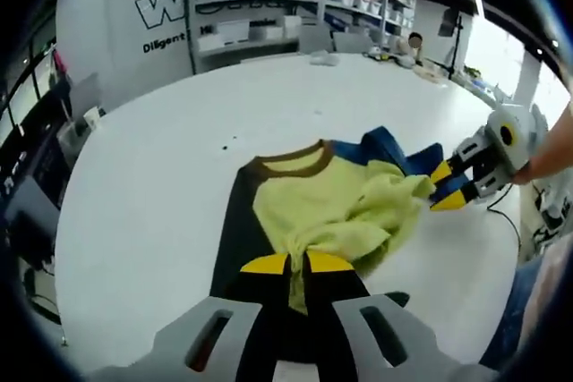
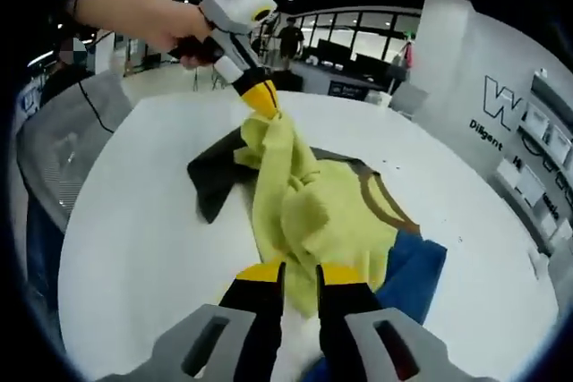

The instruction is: Fold the garment on the visible template until the final outline fits inside the template.

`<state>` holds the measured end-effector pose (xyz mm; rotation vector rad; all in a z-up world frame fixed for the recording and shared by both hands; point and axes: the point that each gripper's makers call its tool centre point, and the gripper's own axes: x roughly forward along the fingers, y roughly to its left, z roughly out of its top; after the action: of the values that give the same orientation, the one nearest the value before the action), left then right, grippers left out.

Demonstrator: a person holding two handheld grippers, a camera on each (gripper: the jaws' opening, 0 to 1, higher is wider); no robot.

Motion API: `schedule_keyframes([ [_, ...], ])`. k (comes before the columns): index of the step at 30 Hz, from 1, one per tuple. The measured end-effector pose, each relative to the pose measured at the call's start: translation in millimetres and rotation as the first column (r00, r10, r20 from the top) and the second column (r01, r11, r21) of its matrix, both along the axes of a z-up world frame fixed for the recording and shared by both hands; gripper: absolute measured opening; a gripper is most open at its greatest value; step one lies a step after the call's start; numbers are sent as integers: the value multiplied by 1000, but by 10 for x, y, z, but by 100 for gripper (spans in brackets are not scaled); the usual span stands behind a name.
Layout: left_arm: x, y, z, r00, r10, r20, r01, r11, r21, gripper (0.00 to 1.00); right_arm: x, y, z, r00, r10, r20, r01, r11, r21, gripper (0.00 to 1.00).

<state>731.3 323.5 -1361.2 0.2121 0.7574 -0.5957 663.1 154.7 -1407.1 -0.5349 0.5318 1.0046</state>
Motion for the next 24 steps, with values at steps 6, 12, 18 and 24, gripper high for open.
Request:
schedule_keyframes([
  [6, -4, 10, -1, 1000, 3, -4, -3, 1000, 1, 11, 5, -21, -234, 998, 42, -40, -45, 997, -68, 15],
  [12, -37, -6, 10, 1000, -8, -8, 8, 1000, 2, 11, 52, -87, -386, 994, 50, -100, -62, 992, -113, 15],
  [18, -112, -33, 45, 999, -34, -11, 34, 999, -1, 11, 43, -87, -373, 993, 74, -95, -84, 991, -103, 0],
  [24, -266, -53, 82, 997, -73, -14, 74, 997, 5, 11, 11, -214, -317, 993, 55, -100, -68, 989, -132, 0],
])
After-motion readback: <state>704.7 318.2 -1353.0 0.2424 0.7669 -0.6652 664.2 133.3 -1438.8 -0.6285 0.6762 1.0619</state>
